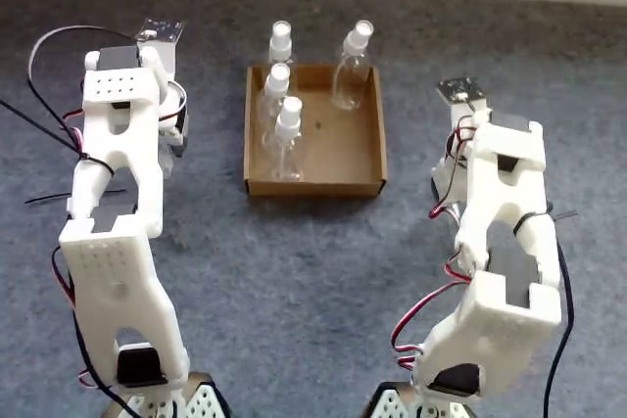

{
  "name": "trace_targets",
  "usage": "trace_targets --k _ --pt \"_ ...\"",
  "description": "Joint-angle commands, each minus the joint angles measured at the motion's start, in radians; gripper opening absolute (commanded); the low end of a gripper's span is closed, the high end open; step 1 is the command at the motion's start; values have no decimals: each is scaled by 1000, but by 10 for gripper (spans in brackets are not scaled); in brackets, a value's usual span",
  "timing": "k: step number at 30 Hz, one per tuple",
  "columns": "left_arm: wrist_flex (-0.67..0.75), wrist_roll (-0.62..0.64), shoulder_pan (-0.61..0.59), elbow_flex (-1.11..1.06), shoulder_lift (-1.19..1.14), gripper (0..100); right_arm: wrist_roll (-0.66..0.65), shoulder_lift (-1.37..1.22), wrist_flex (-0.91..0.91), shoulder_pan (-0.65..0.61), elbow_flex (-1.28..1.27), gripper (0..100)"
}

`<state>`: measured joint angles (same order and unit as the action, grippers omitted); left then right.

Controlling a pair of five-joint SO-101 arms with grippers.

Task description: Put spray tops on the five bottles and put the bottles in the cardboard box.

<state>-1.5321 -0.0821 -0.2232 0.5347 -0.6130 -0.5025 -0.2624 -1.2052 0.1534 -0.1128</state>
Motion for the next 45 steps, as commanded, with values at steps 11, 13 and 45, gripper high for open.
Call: trace_targets --k 11,13,45 --pt "-2 -9 -1 47 5 56 66 -58 -10 -7 185 67" --pt "-2 -11 -1 50 13 56 66 -56 -16 -4 213 5" --pt "-29 107 420 259 917 52 370 1296 467 -651 -773 3"
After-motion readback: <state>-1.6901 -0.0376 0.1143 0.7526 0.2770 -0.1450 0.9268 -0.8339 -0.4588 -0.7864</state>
